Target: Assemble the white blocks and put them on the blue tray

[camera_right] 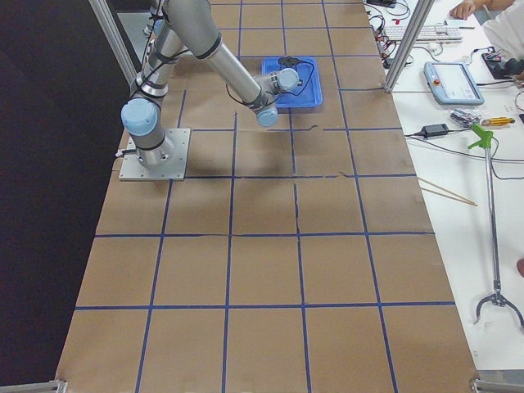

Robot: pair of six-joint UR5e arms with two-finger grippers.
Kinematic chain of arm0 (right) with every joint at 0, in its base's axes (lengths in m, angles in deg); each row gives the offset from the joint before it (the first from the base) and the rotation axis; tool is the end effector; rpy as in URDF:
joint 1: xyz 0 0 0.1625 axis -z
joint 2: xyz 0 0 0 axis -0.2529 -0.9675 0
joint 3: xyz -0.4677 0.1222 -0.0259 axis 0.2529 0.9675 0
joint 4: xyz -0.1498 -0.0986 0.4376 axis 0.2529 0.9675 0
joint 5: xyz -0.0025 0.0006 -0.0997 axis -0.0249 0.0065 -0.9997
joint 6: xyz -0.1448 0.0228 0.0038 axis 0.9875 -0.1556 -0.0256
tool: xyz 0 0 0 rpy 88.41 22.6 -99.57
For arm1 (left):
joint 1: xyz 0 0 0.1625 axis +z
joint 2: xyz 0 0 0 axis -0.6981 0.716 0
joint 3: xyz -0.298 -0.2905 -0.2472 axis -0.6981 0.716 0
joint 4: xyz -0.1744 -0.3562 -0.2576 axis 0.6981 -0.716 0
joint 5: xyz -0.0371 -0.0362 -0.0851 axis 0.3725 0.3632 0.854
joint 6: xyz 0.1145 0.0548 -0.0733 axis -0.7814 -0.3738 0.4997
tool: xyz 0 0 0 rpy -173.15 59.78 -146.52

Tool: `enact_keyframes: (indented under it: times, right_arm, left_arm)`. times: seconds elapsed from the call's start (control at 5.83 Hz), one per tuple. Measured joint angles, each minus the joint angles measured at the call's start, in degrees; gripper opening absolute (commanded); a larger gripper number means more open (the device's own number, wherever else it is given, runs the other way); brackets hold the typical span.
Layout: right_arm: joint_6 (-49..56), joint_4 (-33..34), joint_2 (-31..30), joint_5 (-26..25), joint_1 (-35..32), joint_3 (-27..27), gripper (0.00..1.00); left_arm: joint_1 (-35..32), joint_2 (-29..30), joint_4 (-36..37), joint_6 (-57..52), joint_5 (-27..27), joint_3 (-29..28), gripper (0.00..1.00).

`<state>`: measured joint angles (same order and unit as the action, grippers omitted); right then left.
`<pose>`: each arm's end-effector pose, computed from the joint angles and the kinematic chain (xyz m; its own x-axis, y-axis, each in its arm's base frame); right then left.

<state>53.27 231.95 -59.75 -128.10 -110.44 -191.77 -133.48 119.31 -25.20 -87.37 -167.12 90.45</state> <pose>0.3014 -0.6011 0.1052 -0.0702 -0.9974 0.0172 -0.6777 0.0351 -0.7345 -0.1174 -0.5509 0.5450 -0.9976 0.0348 -0.0599 0.0385 0.9974 -0.0612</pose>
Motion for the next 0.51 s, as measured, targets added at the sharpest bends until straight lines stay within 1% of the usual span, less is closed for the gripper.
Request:
enact_keyframes:
  times: [0.51]
  right_arm:
    - [-0.06, 0.06, -0.01, 0.13, -0.35, -0.04, 0.36]
  left_arm:
    - [0.00, 0.00, 0.08, 0.01, 0.00, 0.00, 0.99]
